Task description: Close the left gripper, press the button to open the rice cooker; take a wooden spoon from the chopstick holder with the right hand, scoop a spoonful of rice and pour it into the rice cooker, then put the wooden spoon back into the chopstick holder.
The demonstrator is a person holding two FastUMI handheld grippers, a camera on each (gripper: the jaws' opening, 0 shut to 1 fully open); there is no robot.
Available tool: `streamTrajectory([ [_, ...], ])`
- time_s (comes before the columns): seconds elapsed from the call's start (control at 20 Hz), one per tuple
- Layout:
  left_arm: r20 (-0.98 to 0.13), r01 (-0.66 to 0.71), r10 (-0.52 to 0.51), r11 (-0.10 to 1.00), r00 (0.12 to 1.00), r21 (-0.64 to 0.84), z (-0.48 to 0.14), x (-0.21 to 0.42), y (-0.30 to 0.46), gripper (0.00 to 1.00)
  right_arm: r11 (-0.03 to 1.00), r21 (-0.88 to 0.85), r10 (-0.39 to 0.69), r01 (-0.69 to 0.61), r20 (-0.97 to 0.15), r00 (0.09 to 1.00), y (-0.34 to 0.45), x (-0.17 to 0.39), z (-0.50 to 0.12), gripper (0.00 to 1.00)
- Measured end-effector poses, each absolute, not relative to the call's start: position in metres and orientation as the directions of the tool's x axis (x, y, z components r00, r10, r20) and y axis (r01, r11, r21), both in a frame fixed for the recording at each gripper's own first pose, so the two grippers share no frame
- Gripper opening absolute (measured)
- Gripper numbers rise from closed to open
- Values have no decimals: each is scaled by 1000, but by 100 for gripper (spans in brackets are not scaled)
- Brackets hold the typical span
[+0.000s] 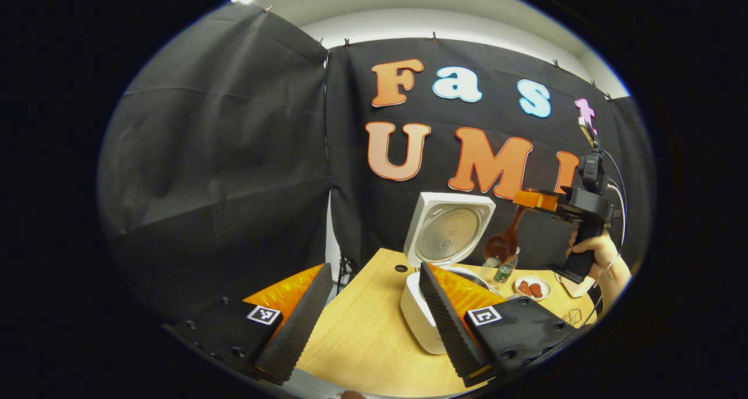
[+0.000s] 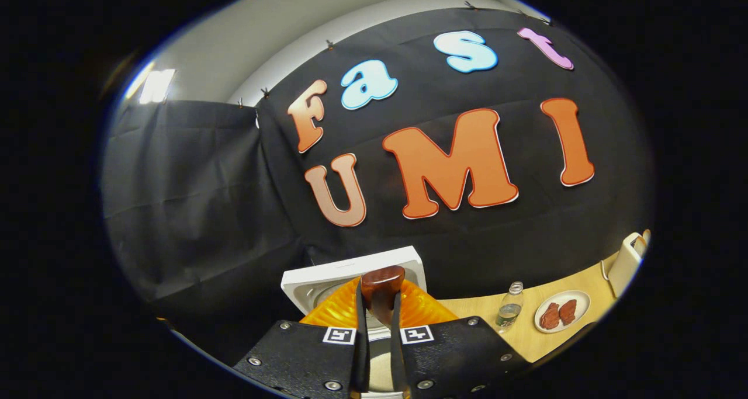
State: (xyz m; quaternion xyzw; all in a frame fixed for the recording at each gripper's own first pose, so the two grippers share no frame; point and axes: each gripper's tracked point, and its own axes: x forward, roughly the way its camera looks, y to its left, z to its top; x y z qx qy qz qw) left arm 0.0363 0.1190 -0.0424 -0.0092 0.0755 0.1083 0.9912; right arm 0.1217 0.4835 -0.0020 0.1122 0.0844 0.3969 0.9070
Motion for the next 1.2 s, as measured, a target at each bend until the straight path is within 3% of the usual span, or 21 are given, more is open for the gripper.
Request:
streamTrajectory([
  [0.4, -147, -232, 229, 973, 962, 0, -38, 26, 125, 100, 617, 181, 783, -766, -52, 619, 494, 101, -3, 13],
  [0.65, -122, -232, 230, 973, 966, -2, -29, 20, 122, 100, 604, 297, 782, -740, -40, 622, 469, 104, 1, 13],
  [1.0, -95, -187, 186, 982, 978, -6, -18, 21, 95, 100, 652, 437, 701, -619, -39, 712, 361, 123, 3, 13],
  [1.2, -87, -157, 156, 988, 984, -7, -15, 25, 77, 100, 718, 462, 603, -521, -40, 797, 278, 132, -2, 13],
])
